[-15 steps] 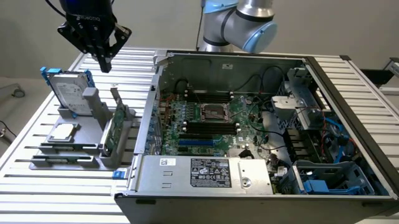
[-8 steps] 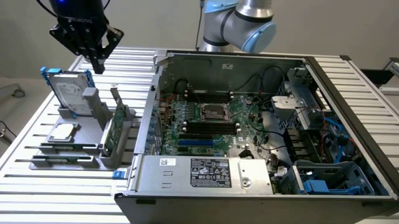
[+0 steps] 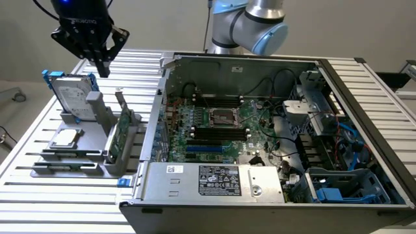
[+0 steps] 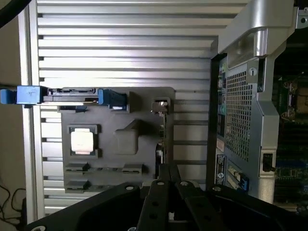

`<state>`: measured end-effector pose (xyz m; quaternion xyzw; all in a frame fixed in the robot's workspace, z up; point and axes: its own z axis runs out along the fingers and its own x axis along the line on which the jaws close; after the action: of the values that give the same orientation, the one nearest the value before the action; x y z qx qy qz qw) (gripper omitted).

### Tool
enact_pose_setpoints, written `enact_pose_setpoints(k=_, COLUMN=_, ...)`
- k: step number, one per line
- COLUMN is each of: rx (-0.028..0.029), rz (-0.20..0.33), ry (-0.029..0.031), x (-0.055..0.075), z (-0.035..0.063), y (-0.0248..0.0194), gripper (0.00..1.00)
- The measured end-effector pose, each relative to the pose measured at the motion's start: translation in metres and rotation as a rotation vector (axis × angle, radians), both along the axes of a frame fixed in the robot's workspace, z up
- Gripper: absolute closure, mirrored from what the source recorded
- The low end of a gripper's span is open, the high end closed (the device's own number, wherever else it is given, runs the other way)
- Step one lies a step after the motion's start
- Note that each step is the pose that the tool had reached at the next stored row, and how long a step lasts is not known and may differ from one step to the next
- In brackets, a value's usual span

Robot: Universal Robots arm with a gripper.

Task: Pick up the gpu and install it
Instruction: 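Reach for the gpu, then pick up the gpu and move the gpu toward the slot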

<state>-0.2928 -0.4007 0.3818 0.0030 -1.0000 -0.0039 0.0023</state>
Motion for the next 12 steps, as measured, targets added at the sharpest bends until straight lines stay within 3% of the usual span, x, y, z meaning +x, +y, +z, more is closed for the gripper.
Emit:
enact_pose_setpoints(k=2, rx=0.0, rz=0.008, ry=-0.0234, x=-0.0004, z=0.0, y=0.0, gripper=0.89)
enact_pose_setpoints(k=3, rx=0.0, rz=0.01, ry=-0.0271, x=-0.0016, z=0.0, y=0.0, gripper=0.89)
enact_pose_setpoints(k=12, rx=-0.0003, rz=0.011, ry=-0.0271, x=-0.0024, z=0.0001, y=0.0, gripper=0.89)
